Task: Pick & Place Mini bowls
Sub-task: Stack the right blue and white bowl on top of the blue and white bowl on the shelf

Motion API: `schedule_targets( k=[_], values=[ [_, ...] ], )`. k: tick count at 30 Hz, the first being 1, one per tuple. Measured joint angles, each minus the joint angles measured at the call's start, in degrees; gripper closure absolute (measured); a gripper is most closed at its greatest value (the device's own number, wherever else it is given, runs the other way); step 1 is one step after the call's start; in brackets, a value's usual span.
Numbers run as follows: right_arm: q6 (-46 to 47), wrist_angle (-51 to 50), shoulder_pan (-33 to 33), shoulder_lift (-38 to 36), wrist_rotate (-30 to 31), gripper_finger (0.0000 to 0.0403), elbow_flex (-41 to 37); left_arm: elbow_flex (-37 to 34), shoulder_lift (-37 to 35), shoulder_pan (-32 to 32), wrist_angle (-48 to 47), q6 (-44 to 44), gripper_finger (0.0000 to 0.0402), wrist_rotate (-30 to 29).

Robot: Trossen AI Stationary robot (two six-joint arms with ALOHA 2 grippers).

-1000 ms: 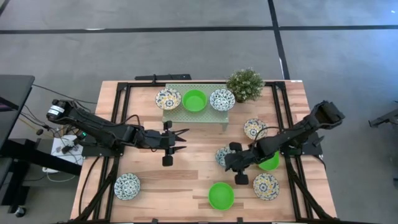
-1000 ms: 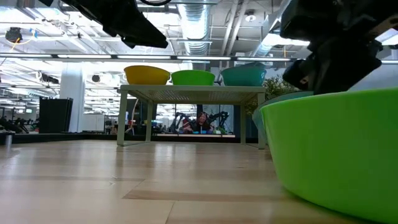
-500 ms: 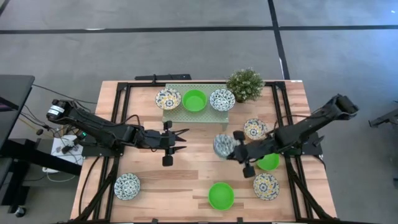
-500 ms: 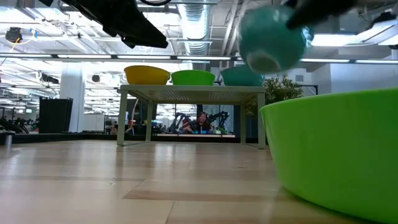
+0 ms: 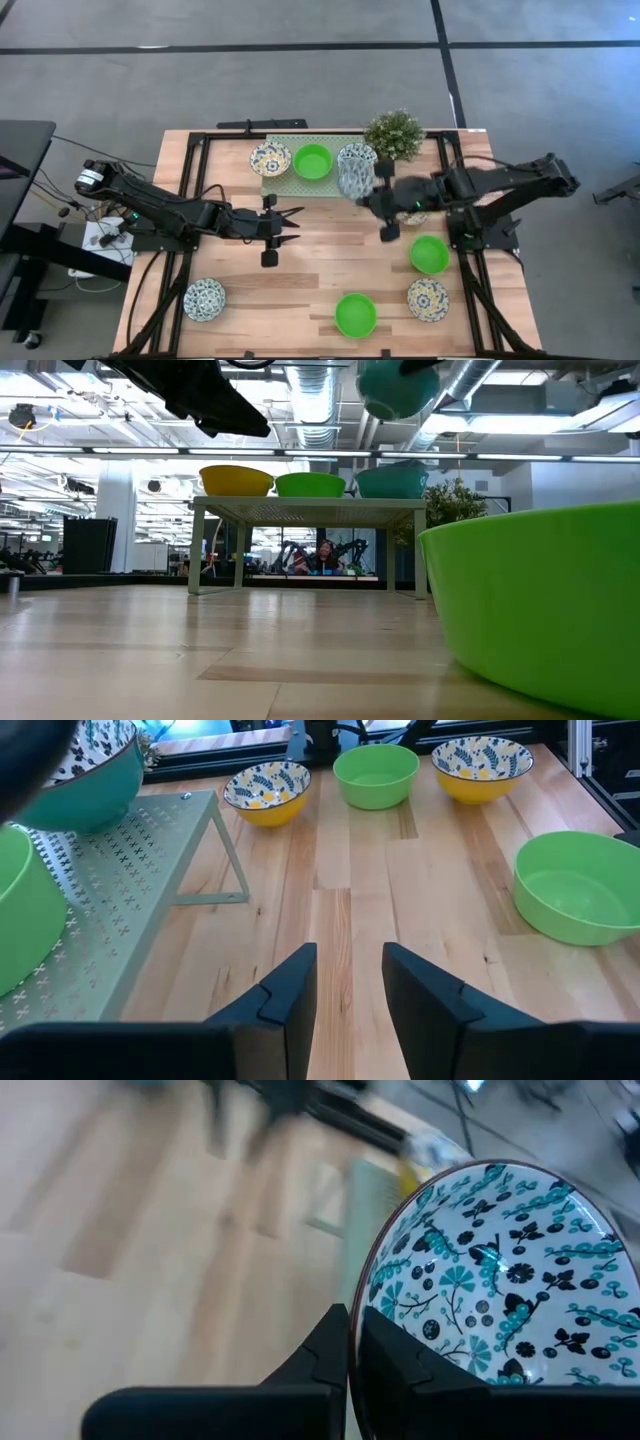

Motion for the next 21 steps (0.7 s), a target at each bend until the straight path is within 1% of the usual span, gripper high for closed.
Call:
schedule_targets(
  k=[3,6,10,15,21],
  values=[
    [-0.74,-4.7,-4.43,2.0,-0.02,0.0392,3.56,0.0,0.01,0.0,0.0,-0.01,0.0284,0.0],
    [-0.35,-8.44,-9.06,3.84,-1.3,0.039,4.95,0.0,0.01,0.02,0.0,0.0,0.0284,0.0],
    [-0.37,-10.89,-14.15,6.6,-9.05,0.039,4.91,0.0,0.01,0.02,0.0,0.01,0.0284,0.0],
    [-3.08,-10.49,-16.86,8.95,-9.43,0.0392,4.92,0.0,0.01,0.02,0.0,0.0,0.0284,0.0],
    [-2.64,-11.95,-19.47,9.87,-10.73,0.0391,4.92,0.0,0.01,0.02,0.0,0.01,0.0284,0.0]
  ],
)
